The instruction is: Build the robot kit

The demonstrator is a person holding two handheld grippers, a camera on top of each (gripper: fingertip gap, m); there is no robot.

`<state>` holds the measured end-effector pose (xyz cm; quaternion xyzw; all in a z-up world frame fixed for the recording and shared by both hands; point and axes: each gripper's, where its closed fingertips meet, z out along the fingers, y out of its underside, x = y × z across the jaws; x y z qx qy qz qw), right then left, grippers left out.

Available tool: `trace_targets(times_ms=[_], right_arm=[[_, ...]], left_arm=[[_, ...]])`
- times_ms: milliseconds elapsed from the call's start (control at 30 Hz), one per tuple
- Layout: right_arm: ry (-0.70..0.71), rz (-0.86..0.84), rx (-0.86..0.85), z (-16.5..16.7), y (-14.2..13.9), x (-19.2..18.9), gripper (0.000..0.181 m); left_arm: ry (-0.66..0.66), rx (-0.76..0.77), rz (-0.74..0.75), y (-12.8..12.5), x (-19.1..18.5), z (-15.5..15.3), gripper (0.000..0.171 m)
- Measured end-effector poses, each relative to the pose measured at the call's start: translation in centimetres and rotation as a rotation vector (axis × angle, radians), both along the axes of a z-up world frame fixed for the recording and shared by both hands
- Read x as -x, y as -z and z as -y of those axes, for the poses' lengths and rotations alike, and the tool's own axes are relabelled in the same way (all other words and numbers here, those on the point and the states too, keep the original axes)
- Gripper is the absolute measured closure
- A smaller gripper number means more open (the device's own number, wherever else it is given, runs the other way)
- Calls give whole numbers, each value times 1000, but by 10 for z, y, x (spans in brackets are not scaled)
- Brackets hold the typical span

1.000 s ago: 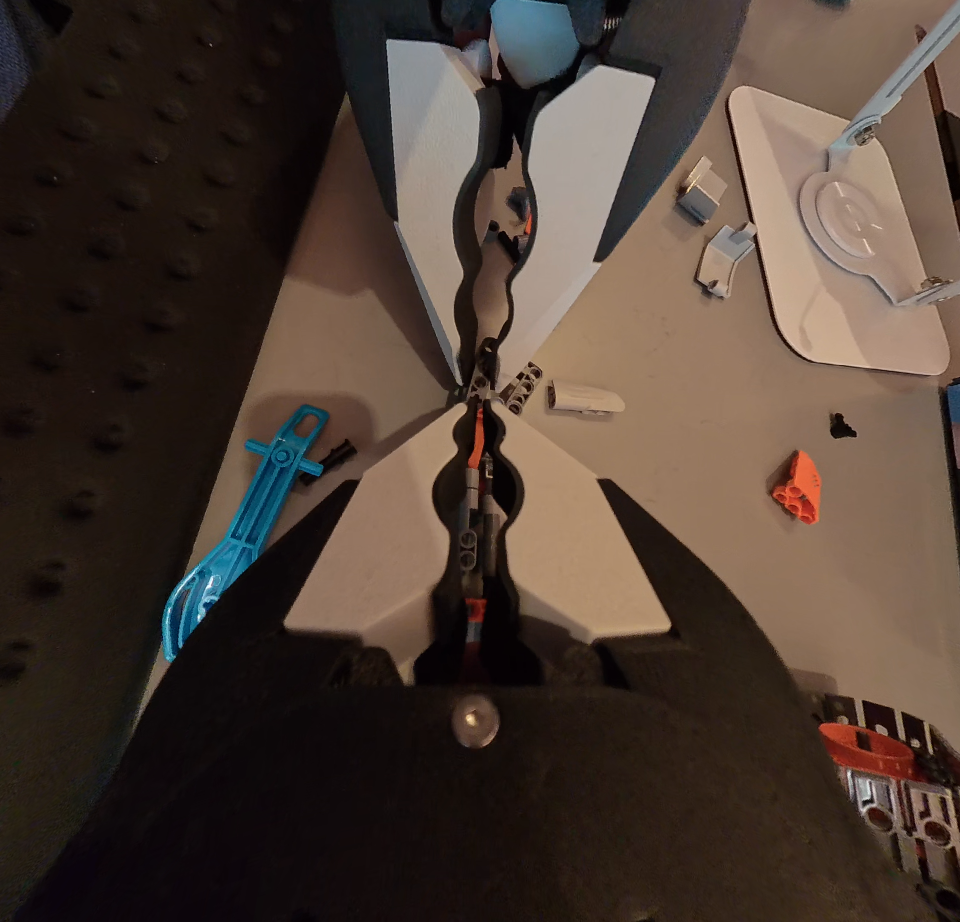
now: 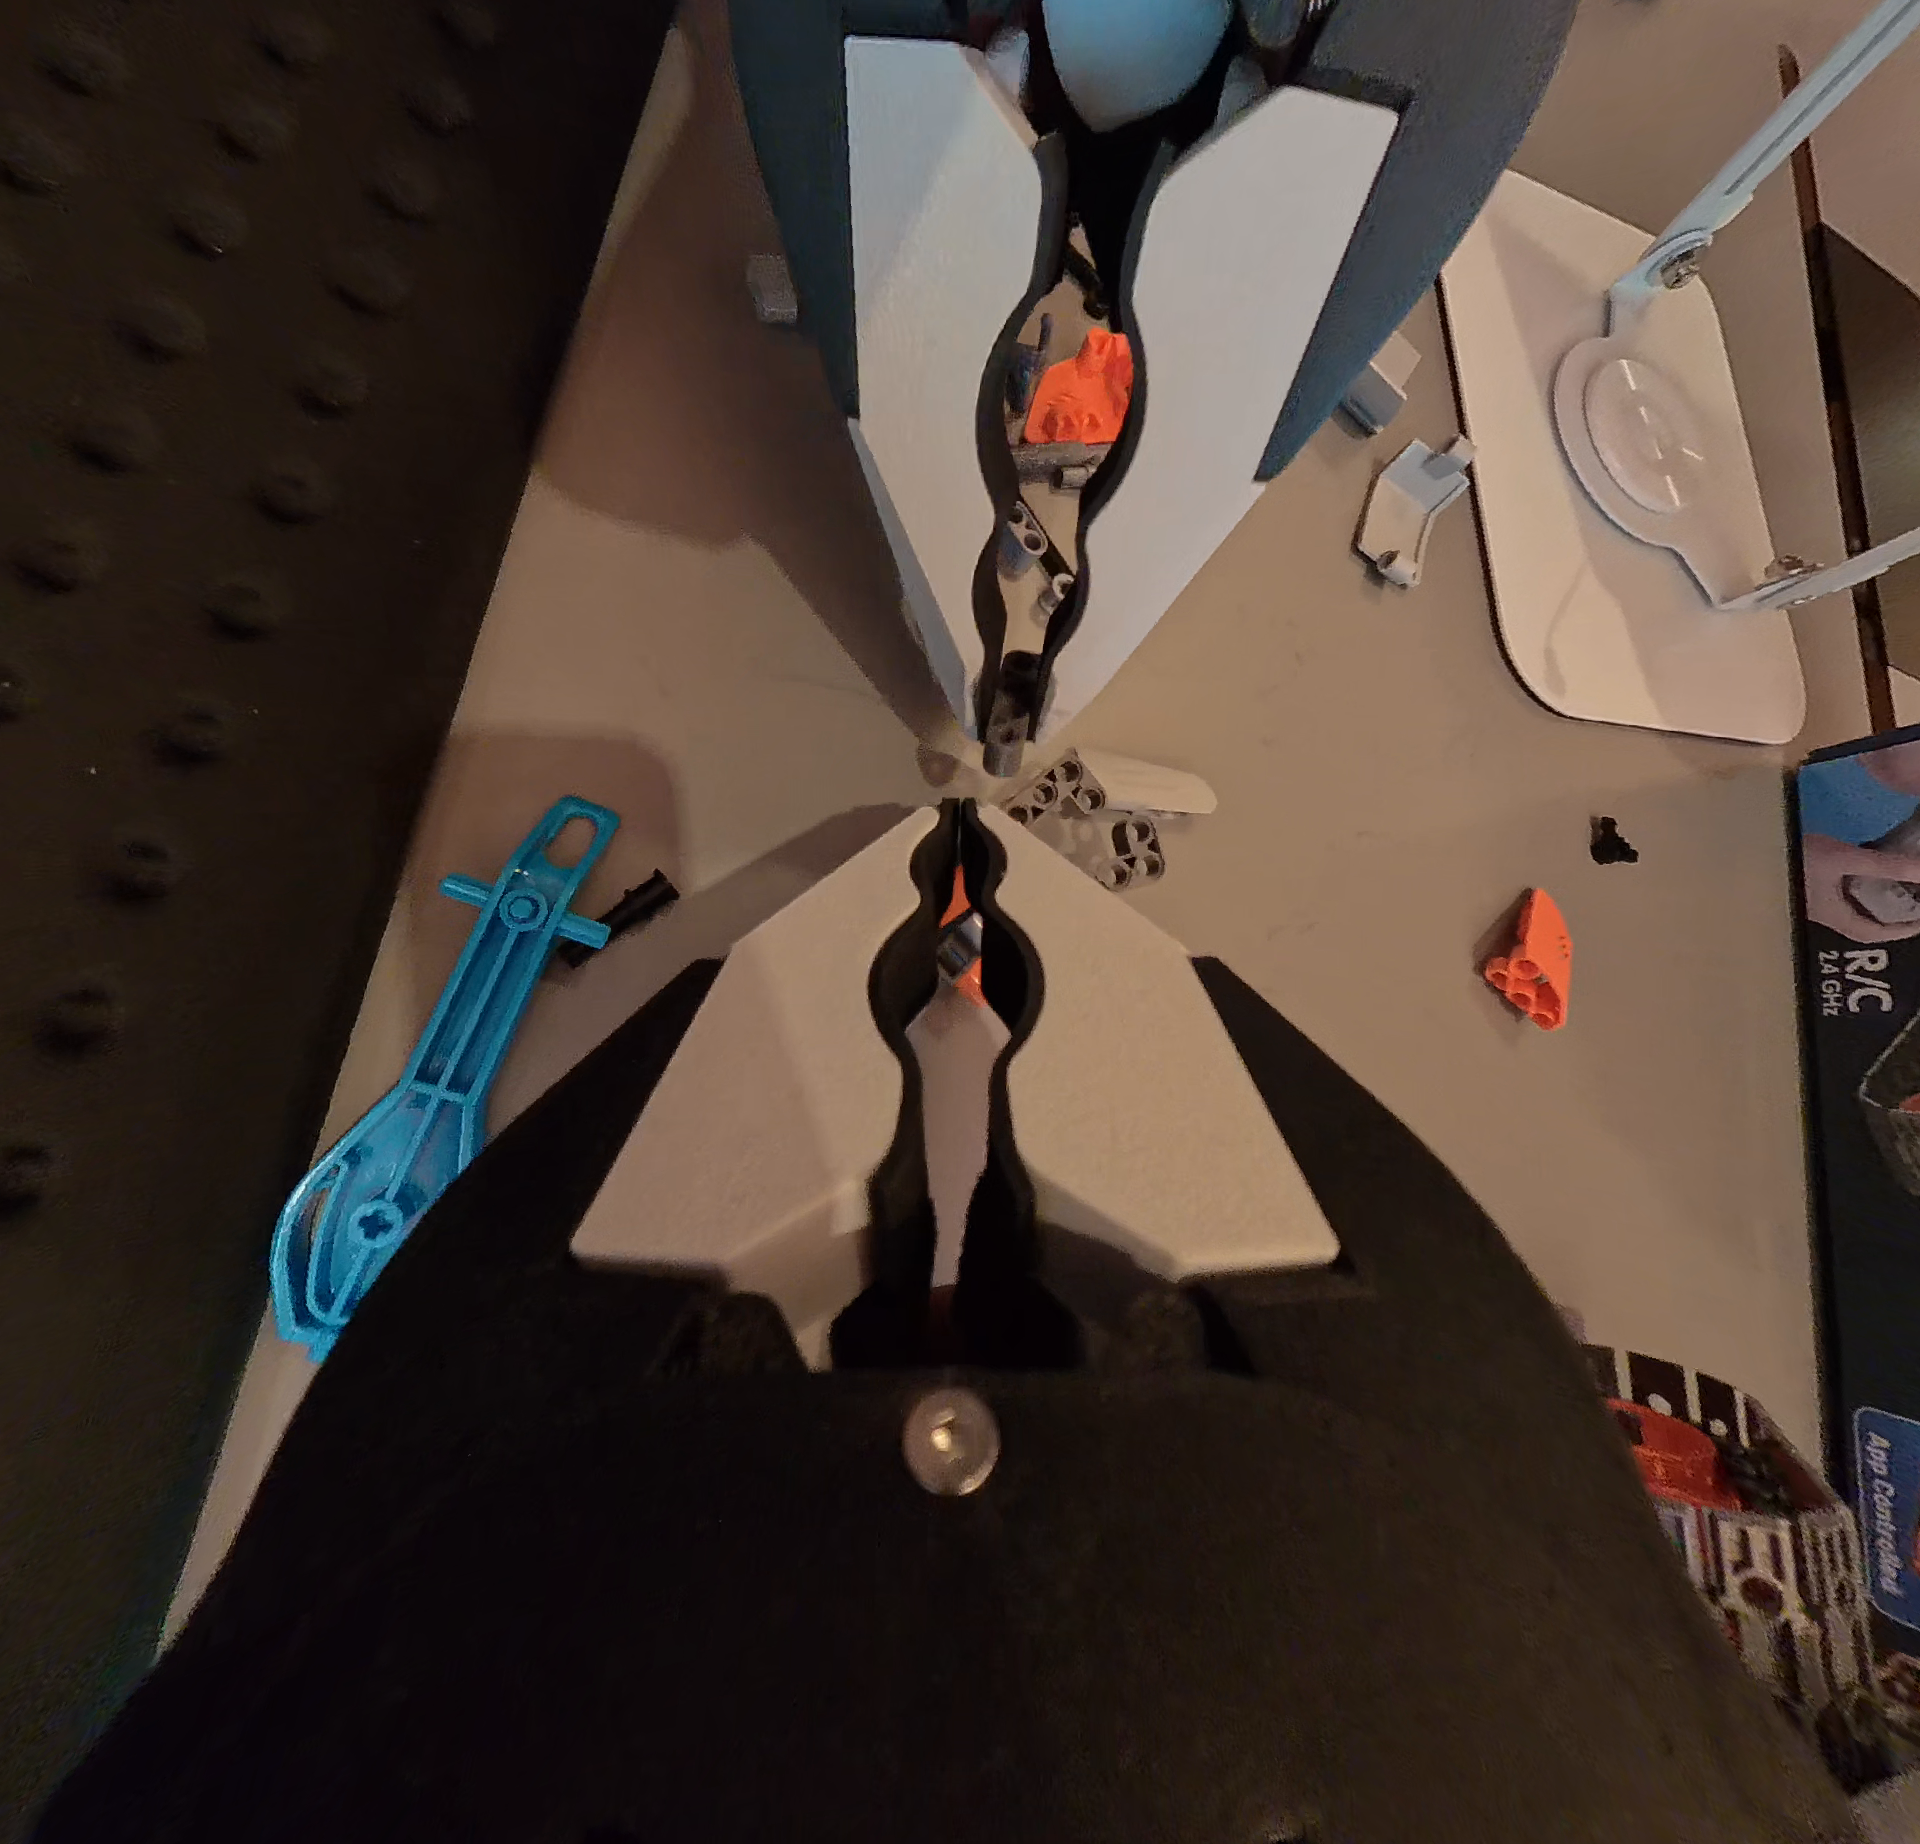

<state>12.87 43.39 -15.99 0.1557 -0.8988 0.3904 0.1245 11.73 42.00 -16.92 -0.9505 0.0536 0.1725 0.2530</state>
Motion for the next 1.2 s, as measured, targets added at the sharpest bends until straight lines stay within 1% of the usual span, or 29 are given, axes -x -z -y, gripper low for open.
trace_targets(times_ms=[133,233,400,467,667,800,1000,1200], right_arm=[[27,10,39,-4,-12,6,181],[35,25,64,-4,-17,9,181],[28,18,57,-2,-15,9,181],[31,28,61,-4,-15,10,181],[42,36,49,-8,-11,14,181],[44,53,46,-8,-8,15,181],[51,87,41,-8,-2,15,181],[48,102,29,-9,4,15,181]], left_arm=[[-10,-12,-13,-9,4,2,166],[-4,-1,-19,-10,4,1,166],[14,11,-12,-8,3,-5,166],[26,35,-42,-7,8,-5,166],[123,94,-17,-3,9,-9,166],[175,170,-28,-1,11,-7,166],[230,221,-3,5,8,-11,166],[239,279,-19,12,14,-8,166]])
